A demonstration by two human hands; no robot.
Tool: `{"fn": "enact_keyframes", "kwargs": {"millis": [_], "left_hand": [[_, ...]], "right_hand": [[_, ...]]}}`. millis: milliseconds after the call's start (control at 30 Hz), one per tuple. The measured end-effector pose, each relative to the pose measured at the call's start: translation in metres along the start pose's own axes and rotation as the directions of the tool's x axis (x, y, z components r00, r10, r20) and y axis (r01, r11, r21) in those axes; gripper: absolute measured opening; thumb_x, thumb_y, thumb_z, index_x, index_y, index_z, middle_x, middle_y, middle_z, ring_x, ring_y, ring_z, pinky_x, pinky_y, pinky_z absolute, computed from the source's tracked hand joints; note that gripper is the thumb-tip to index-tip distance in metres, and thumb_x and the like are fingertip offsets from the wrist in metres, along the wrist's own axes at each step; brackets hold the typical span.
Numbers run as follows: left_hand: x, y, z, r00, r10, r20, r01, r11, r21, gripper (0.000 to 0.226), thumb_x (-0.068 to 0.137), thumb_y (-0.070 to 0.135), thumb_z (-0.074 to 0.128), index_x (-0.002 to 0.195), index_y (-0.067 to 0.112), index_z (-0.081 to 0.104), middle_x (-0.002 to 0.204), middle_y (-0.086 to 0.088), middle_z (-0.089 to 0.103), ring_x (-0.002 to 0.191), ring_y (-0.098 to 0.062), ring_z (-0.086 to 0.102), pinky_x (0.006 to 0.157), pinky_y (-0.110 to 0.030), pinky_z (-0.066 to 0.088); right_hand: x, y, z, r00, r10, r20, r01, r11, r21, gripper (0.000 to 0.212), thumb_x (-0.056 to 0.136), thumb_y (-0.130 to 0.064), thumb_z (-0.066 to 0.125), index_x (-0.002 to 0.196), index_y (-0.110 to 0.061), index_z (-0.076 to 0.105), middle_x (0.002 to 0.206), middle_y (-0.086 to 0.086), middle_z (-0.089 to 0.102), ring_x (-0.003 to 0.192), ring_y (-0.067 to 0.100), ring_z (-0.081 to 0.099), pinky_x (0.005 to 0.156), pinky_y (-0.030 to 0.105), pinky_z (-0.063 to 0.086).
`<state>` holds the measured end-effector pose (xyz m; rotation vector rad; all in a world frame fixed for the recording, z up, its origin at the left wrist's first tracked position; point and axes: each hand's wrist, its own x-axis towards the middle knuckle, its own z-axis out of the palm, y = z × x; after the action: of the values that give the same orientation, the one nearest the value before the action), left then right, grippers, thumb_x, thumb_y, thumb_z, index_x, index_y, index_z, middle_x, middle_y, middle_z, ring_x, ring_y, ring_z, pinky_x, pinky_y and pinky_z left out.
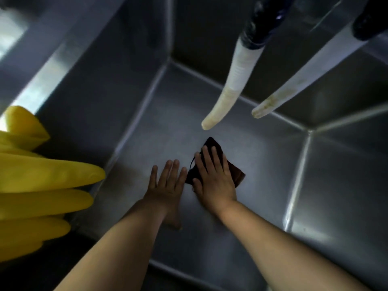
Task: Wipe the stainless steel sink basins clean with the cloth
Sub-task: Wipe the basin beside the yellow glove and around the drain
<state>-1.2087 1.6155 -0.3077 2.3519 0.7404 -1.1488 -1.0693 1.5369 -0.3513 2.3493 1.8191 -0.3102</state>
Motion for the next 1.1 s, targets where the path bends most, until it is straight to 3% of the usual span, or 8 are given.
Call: {"fn": "enact_keyframes", "kwargs": {"millis": [133,233,433,533,667,767,1000,1100], "left_hand": [[0.0,-0.003,0.003,0.999,0.027,-0.032,-0.027,1.0,-0.008,0.141,0.064,0.06,0.072,0.125,0.011,-0.046,0.13,-0.017,-0.054,0.122,-0.033,-0.049,0.099,-0.055,-0.03],[-0.001,-0.006,0.005,0.996,0.047,-0.07,-0.049,0.998,-0.026,0.142,0.063,0.059,0.072,0.126,0.011,-0.045,0.126,-0.015,-0.058,0.118,-0.033,-0.052,0.097,-0.054,-0.031],[0.001,-0.009,0.006,0.995,0.071,-0.075,-0.076,0.995,-0.062,0.142,0.064,0.055,0.074,0.134,0.011,-0.041,0.127,-0.015,-0.056,0.116,-0.031,-0.053,0.105,-0.056,-0.026],[0.002,-0.01,0.008,0.995,0.068,-0.077,-0.073,0.995,-0.064,0.142,0.064,0.056,0.074,0.134,0.011,-0.04,0.128,-0.014,-0.056,0.112,-0.029,-0.055,0.105,-0.057,-0.026],[0.003,-0.011,0.006,0.995,0.085,-0.05,-0.087,0.995,-0.042,0.141,0.065,0.057,0.073,0.134,0.01,-0.04,0.13,-0.014,-0.054,0.112,-0.031,-0.055,0.102,-0.057,-0.028],[0.006,-0.014,0.004,0.993,0.114,0.013,-0.114,0.993,-0.026,0.135,0.069,0.059,0.07,0.134,0.009,-0.037,0.142,-0.012,-0.044,0.121,-0.033,-0.049,0.096,-0.057,-0.032],[0.004,-0.012,0.006,0.995,0.087,-0.04,-0.089,0.993,-0.074,0.139,0.066,0.056,0.073,0.128,0.011,-0.043,0.13,-0.012,-0.054,0.115,-0.03,-0.054,0.1,-0.055,-0.031],[0.004,-0.01,0.008,0.995,0.065,-0.07,-0.071,0.993,-0.091,0.142,0.064,0.055,0.075,0.133,0.014,-0.042,0.13,-0.011,-0.056,0.115,-0.029,-0.055,0.101,-0.053,-0.031]], "right_hand": [[-0.005,0.037,-0.002,1.0,-0.006,-0.02,0.009,0.986,0.166,0.073,0.084,-0.024,0.053,0.15,-0.012,0.024,0.158,0.002,0.018,0.146,0.015,0.006,0.119,0.033,0.003],[-0.006,0.063,-0.006,0.976,0.203,-0.079,-0.183,0.962,0.203,0.067,0.087,-0.029,0.037,0.148,-0.005,0.025,0.156,0.009,0.021,0.145,0.02,0.016,0.118,0.033,0.009],[0.062,0.076,-0.028,0.756,0.655,-0.002,-0.639,0.737,0.219,0.075,0.097,-0.046,0.036,0.152,-0.008,0.001,0.16,0.013,-0.003,0.147,0.028,-0.008,0.118,0.047,-0.006],[0.107,0.044,-0.034,0.816,0.578,-0.028,-0.57,0.811,0.132,0.079,0.093,-0.057,0.032,0.152,-0.013,0.003,0.159,0.016,-0.003,0.146,0.034,-0.008,0.115,0.053,-0.007],[0.14,-0.026,-0.035,0.976,0.211,-0.06,-0.2,0.968,0.152,0.074,0.093,-0.062,0.02,0.153,-0.025,-0.004,0.159,0.013,-0.01,0.144,0.035,-0.016,0.112,0.049,-0.016],[0.155,-0.088,-0.043,1.0,-0.012,-0.01,0.014,0.979,0.204,0.072,0.096,-0.055,0.027,0.152,-0.023,-0.006,0.158,0.014,-0.013,0.143,0.035,-0.021,0.114,0.053,-0.012],[0.181,-0.068,-0.046,0.984,-0.148,-0.095,0.16,0.979,0.125,0.073,0.097,-0.046,0.031,0.152,-0.015,-0.005,0.159,0.012,-0.008,0.146,0.029,-0.014,0.118,0.045,-0.007],[0.191,-0.026,-0.049,0.99,-0.026,-0.137,0.036,0.997,0.069,0.071,0.096,-0.043,0.034,0.152,-0.013,0.003,0.16,0.012,0.002,0.147,0.03,-0.004,0.118,0.043,-0.006]]}}
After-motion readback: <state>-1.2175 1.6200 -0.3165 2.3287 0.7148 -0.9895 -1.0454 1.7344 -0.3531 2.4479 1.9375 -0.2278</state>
